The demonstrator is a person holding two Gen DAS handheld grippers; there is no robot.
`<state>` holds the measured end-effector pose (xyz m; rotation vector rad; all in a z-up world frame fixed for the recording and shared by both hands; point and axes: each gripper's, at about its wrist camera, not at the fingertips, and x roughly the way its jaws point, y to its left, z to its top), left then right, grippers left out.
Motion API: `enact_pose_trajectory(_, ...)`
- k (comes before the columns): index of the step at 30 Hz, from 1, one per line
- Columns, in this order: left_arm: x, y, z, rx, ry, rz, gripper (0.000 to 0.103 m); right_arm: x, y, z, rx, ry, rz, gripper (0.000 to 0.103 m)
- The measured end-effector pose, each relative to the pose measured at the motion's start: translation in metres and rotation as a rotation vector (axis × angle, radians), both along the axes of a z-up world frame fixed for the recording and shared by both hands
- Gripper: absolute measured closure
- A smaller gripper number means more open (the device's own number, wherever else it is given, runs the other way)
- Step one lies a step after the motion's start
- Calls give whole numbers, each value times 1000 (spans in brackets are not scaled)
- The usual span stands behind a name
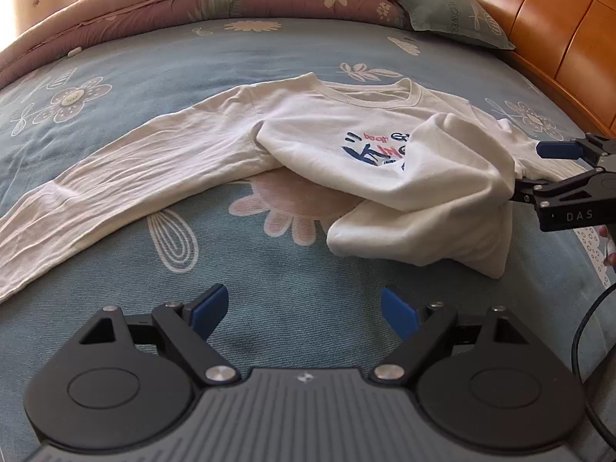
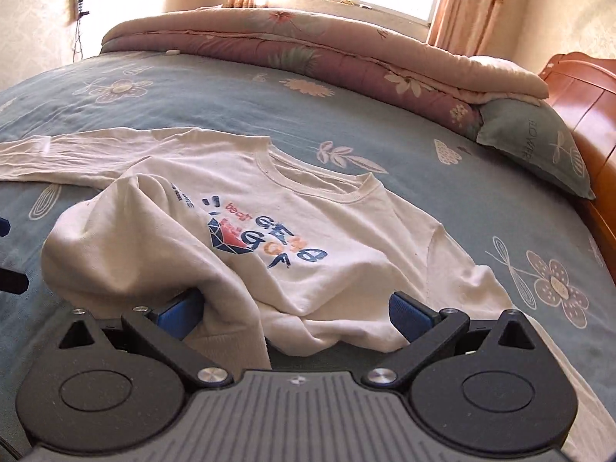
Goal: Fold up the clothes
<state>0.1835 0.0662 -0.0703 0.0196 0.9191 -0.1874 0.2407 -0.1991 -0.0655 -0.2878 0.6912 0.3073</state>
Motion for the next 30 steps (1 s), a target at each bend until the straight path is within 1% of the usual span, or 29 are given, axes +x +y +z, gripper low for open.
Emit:
enact_pose_trajectory(2,0,-5,0,-1,4,-12,16,-2,-6,-1,22,0,-30,0)
enact_pose_trajectory(9,-2,-27,0,-17,2,-77,16,8,-46,-14,-36,41,-229,0)
enact_pose_trajectory(11,-4,-32,1,-27,-2,-98,16,-2,-62,-13,49,65,-202,0)
enact_pose_trajectory(13,-6,-40,6,-29,-12,-125,16,-18,-67,-16,55,74,-182,0)
enact_pose_trajectory(15,-9,-51,17,-35,-46,-176,16,-34,-72,-22,48,87,-170,0)
enact_pose_trajectory(20,-8,-89,52,-66,-165,-342,16,-72,-75,-43,14,133,-155,0)
enact_pose_trajectory(21,-5,-99,55,-79,-173,-383,14,-78,-75,-47,6,138,-152,0)
enact_pose_trajectory(22,-2,-110,58,-92,-180,-424,13,-84,-77,-50,21,132,-153,0)
enact_pose_trajectory(24,10,-141,57,-127,-154,-521,13,-90,-84,-52,83,156,-168,0)
enact_pose_trajectory(26,25,-170,44,-140,-99,-584,13,-93,-90,-54,125,163,-182,0)
enact_pose_trajectory(27,32,-184,37,-146,-71,-614,13,-94,-91,-54,123,161,-182,0)
enact_pose_trajectory(28,42,-195,27,-131,-25,-608,13,-96,-91,-53,118,161,-180,0)
enact_pose_trajectory(30,55,-205,9,-76,53,-560,13,-100,-93,-53,116,160,-182,0)
